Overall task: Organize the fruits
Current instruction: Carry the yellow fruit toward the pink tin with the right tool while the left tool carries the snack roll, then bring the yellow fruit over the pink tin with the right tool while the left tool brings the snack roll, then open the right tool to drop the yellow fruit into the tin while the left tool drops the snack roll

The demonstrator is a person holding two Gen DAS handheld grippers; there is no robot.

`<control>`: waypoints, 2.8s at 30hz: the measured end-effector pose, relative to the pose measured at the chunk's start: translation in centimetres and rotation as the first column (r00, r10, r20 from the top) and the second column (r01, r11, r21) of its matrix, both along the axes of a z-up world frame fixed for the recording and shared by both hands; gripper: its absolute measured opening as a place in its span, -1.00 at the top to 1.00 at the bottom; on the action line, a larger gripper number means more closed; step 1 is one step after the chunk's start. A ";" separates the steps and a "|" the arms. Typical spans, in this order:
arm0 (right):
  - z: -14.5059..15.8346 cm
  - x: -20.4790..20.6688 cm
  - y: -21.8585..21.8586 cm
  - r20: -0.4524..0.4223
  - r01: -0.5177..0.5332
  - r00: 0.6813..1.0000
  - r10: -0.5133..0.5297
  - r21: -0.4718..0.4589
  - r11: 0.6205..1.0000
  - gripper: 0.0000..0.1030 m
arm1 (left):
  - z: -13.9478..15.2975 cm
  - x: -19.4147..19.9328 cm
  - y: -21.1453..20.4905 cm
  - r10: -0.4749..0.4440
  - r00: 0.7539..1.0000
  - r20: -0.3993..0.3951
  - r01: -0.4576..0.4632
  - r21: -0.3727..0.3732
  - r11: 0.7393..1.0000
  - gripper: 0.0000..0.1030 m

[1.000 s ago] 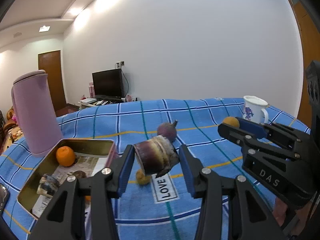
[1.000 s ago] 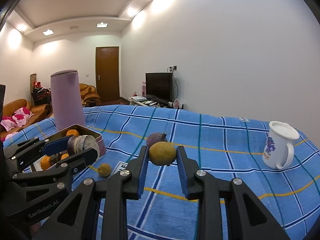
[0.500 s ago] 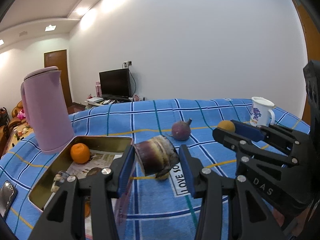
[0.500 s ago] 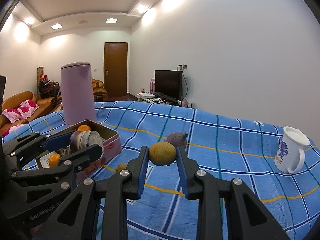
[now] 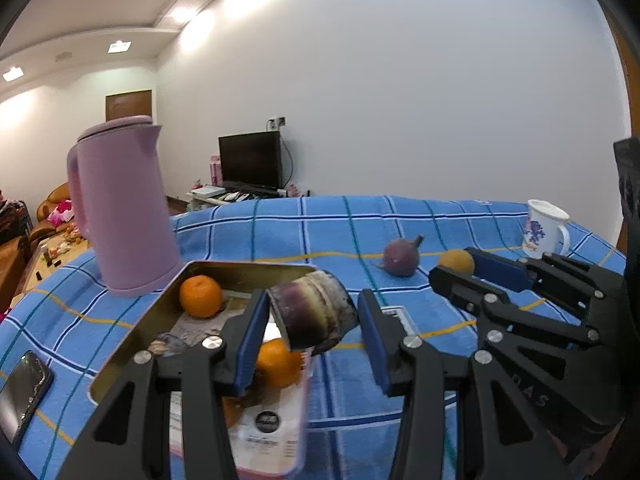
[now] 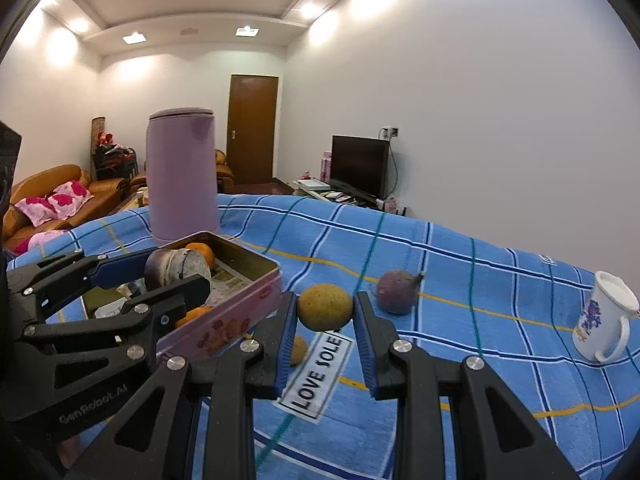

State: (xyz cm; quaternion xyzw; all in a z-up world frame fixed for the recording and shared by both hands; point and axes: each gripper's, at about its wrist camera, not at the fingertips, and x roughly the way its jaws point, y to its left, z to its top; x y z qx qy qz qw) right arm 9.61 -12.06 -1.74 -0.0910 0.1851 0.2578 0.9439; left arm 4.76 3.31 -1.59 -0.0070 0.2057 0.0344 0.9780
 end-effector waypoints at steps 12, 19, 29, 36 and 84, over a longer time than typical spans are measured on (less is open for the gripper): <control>-0.2 0.1 2.9 -0.006 -0.050 0.999 0.050 -0.021 0.999 0.41 | -0.2 -0.5 2.6 0.054 0.999 -0.006 -0.054 0.005 0.999 0.08; -0.2 0.0 4.6 -0.005 -0.075 0.997 0.075 -0.030 0.997 0.41 | -0.3 -0.8 4.7 0.104 0.994 -0.017 -0.104 0.001 0.995 0.08; -0.3 -0.2 6.5 -0.005 -0.106 0.994 0.106 -0.040 0.993 0.41 | -0.4 -0.9 6.6 0.145 0.989 -0.029 -0.145 0.003 0.989 0.08; -0.2 -0.4 7.6 -0.002 -0.126 0.992 0.126 -0.046 0.991 0.41 | -0.5 -1.0 7.9 0.172 0.984 -0.039 -0.173 -0.001 0.985 0.08; -1.4 0.3 13.7 -0.122 -0.269 0.959 0.257 -0.087 0.959 0.38 | -1.7 0.5 11.6 0.172 0.972 -0.162 -0.174 0.005 0.985 0.07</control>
